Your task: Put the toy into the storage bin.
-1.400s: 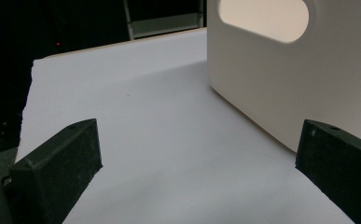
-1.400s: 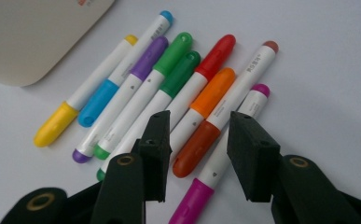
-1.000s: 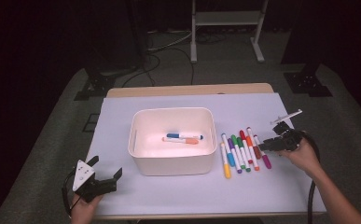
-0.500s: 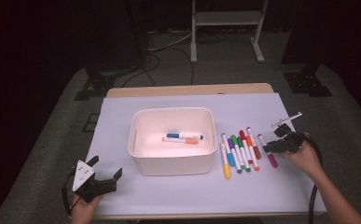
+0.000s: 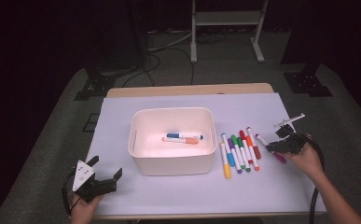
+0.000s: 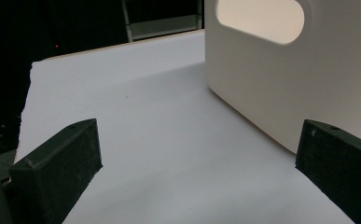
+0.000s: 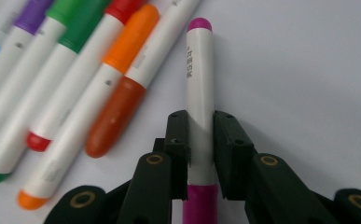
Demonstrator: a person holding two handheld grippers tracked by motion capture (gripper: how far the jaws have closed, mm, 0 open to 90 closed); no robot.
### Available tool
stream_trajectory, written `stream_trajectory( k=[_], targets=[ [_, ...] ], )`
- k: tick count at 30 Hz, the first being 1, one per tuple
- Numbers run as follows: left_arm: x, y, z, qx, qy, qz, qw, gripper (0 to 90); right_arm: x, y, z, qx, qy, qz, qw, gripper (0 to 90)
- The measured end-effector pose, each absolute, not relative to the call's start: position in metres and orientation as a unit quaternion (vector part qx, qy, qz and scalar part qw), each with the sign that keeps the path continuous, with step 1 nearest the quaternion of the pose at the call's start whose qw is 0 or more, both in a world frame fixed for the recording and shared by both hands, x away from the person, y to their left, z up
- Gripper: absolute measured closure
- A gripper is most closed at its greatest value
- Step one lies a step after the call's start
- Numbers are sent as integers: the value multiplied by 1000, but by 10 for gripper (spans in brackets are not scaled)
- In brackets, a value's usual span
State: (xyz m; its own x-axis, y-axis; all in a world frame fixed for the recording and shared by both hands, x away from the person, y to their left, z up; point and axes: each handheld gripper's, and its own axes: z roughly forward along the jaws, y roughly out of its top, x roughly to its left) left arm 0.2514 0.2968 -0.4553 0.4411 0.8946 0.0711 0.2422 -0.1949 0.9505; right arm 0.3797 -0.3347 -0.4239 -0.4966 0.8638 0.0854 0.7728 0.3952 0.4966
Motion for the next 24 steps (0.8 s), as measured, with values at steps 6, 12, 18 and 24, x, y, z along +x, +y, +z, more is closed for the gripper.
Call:
stream_trajectory(
  k=[6, 12, 18, 24],
  targets=[
    [252, 297, -455, 697, 408, 335, 485, 0, 368, -325, -401, 469, 838, 267, 89, 757],
    [252, 297, -455, 696, 409, 334, 487, 0, 357, -308, -377, 437, 844, 297, 86, 757],
    [252, 297, -455, 695, 411, 332, 487, 0, 348, -288, -350, 400, 853, 328, 78, 757],
    [252, 297, -455, 695, 411, 333, 488, 0, 344, -271, -322, 373, 858, 347, 72, 757]
  ],
)
